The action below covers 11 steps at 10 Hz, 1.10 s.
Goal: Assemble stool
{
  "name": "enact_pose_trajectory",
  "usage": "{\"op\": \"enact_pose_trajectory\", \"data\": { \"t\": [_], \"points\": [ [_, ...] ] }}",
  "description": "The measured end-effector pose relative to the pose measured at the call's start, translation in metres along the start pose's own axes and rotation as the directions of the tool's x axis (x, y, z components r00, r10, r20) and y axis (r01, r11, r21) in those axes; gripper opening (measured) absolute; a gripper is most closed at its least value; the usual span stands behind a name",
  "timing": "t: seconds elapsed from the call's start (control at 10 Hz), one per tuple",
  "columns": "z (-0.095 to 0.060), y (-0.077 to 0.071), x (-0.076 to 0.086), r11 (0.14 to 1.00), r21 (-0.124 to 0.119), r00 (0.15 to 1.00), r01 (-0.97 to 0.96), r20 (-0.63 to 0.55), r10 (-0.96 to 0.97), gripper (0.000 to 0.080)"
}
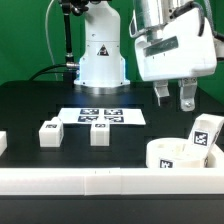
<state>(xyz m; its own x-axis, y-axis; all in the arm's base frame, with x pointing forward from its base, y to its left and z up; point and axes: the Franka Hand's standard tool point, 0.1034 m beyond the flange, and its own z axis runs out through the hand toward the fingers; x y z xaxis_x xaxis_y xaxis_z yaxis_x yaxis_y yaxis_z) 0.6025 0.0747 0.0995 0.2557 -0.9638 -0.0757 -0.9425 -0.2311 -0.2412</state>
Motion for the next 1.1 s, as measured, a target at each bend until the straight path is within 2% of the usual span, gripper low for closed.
{"op": "enact_pose_trajectory", "data": {
  "t": [0.3, 0.4, 0.6, 0.7, 1.1],
  "points": [
    [0.0, 0.0, 0.001, 0.977, -0.002, 0.977, 0.212, -0.002, -0.212, 0.0649],
    [0.0, 0.002, 0.003, 0.945, -0.015, 0.945, 0.326, -0.002, -0.326, 0.0649],
    [-0.001, 0.005, 0.012, 0.811, -0.073, 0.813, 0.581, -0.001, -0.583, 0.0649],
    [-0.001, 0.005, 0.014, 0.746, -0.087, 0.749, 0.661, 0.006, -0.663, 0.0649],
    [-0.002, 0.006, 0.019, 0.527, -0.086, 0.531, 0.845, 0.027, -0.847, 0.0649]
  ]
}}
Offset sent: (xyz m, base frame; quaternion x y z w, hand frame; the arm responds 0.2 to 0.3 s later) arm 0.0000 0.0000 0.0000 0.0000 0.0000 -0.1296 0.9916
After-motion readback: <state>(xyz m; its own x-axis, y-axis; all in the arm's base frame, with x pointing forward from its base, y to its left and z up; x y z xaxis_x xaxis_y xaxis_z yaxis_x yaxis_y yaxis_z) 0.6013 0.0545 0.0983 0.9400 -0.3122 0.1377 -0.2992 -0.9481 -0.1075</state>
